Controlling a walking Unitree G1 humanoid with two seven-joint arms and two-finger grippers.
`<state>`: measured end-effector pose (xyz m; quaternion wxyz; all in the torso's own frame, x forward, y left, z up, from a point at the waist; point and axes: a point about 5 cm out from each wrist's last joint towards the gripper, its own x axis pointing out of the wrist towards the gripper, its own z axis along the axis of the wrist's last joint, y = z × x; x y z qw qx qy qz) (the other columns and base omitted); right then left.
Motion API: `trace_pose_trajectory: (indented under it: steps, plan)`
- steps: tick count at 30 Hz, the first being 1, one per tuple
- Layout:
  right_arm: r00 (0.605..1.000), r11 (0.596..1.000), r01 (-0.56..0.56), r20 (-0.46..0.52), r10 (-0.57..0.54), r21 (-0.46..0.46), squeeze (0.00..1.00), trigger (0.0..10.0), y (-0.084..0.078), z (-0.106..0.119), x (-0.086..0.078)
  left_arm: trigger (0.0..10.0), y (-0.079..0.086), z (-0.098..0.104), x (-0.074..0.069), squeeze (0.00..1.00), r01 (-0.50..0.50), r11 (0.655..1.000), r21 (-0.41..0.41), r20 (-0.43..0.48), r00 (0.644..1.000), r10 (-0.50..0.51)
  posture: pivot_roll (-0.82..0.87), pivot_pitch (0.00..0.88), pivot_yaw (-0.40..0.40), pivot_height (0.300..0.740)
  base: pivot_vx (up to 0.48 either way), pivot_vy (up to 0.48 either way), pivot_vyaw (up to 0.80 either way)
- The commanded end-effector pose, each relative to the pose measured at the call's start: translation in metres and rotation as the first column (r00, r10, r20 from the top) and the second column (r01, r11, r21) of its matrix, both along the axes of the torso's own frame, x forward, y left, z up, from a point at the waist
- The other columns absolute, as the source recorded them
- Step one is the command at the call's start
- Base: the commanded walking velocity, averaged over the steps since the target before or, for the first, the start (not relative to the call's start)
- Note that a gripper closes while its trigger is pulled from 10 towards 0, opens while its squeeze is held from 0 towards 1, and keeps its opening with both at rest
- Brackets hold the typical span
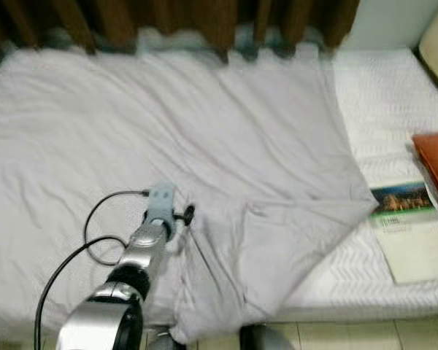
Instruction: Clean up the room
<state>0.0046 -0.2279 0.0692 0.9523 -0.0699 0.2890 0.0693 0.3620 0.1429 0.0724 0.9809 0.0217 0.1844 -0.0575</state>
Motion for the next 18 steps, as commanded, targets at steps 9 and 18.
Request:
trace_pose_trajectory:
  steps: [9,18]
  plan:
    - [0.998,1.0,0.019,-0.062,-0.018,0.015,0.0,10.0,0.018,0.042,-0.036,10.0,0.007,0.019,0.009,0.0,-0.069,0.953,-0.294,0.106,0.989,0.104,-0.45,0.724,-0.044,0.74,0.0,0.0,0.0]
    - [0.998,1.0,0.015,-0.064,-0.014,0.017,0.0,10.0,0.025,0.047,-0.047,10.0,0.0,0.042,0.014,0.0,0.023,0.868,-0.496,0.275,0.952,0.132,-0.45,0.733,-0.018,0.74,0.0,0.0,0.0]
